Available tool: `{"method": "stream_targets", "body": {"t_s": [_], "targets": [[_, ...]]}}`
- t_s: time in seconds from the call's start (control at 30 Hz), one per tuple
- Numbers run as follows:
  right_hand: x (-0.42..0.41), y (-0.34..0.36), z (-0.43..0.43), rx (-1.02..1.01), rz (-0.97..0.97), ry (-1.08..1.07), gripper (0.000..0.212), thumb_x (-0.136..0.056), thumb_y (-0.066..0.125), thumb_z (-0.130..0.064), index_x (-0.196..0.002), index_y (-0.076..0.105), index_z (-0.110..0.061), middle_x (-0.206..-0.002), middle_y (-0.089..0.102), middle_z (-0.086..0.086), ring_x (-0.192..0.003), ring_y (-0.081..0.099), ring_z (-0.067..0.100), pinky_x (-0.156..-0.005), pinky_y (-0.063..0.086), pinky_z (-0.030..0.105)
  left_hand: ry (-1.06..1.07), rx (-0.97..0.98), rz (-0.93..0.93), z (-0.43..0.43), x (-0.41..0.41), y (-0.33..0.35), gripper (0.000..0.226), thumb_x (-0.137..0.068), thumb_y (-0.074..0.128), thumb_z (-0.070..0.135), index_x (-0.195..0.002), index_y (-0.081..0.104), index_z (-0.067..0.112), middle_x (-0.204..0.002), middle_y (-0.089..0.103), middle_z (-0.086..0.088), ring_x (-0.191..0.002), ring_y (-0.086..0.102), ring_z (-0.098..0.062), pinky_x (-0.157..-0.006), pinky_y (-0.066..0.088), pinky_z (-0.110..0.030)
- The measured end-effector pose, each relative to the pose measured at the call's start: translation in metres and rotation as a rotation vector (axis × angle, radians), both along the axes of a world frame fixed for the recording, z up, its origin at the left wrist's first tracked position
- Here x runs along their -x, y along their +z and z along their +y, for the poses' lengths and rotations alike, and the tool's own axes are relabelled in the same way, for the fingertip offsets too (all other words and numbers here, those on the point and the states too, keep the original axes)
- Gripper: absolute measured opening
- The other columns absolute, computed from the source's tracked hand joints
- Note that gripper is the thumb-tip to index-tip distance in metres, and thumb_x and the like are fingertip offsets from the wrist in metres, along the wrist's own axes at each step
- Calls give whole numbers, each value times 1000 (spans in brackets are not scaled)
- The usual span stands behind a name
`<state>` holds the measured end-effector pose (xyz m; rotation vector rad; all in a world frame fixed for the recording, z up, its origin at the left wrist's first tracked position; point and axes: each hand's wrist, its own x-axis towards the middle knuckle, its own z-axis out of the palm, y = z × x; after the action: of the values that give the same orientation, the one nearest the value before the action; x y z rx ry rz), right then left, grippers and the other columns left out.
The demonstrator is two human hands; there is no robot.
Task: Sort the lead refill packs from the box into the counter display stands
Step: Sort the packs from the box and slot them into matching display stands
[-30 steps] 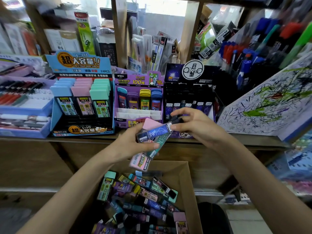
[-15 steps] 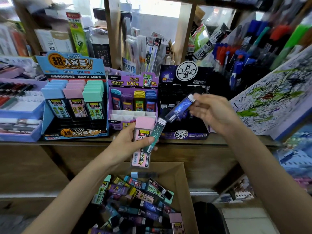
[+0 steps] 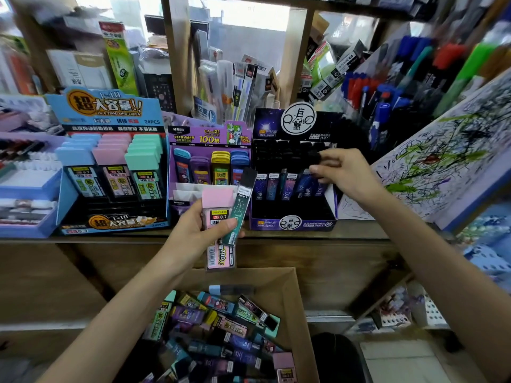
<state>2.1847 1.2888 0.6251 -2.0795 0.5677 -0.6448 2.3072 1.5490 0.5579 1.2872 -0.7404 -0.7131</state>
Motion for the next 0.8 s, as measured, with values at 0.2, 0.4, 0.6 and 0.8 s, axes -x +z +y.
{"method": "stream_targets", "body": {"t_s": [0.2,0.4,0.6,0.8], "targets": [[-5,0,-2,-118,-30,3,19,-85,63,-3,-103,63,-11,-82,68,2,-64,66,3,-63,55,15,19,-9,-10,-3,1,0,47,-75,66,21,-120,53,18,-101,73,-2,-87,71,-23,-66,56,-25],[-6,-6,-4,-128,74,36,22,-85,64,-2,-107,61,-1,-80,67,4,-70,65,10,-63,56,17,21,-11,-3,-6,4,-2,48,-74,67,22,-120,53,18,-103,72,-4,-88,71,-24,-66,57,-28],[-11,-14,0,-59,89,-98,10,-84,68,-10,-92,66,-4,-88,69,13,-71,66,12,-61,56,17,15,-20,-10,-11,11,-4,51,-74,67,23,-122,53,13,-102,73,-4,-89,71,-24,-68,56,-26],[-1,-7,15,404,281,-215,30,-89,60,-35,-76,70,-10,-66,68,4,-62,67,16,-69,56,34,-4,12,9,-17,19,1,51,-72,68,24,-120,53,14,-101,73,-3,-87,71,-24,-67,55,-24]]}}
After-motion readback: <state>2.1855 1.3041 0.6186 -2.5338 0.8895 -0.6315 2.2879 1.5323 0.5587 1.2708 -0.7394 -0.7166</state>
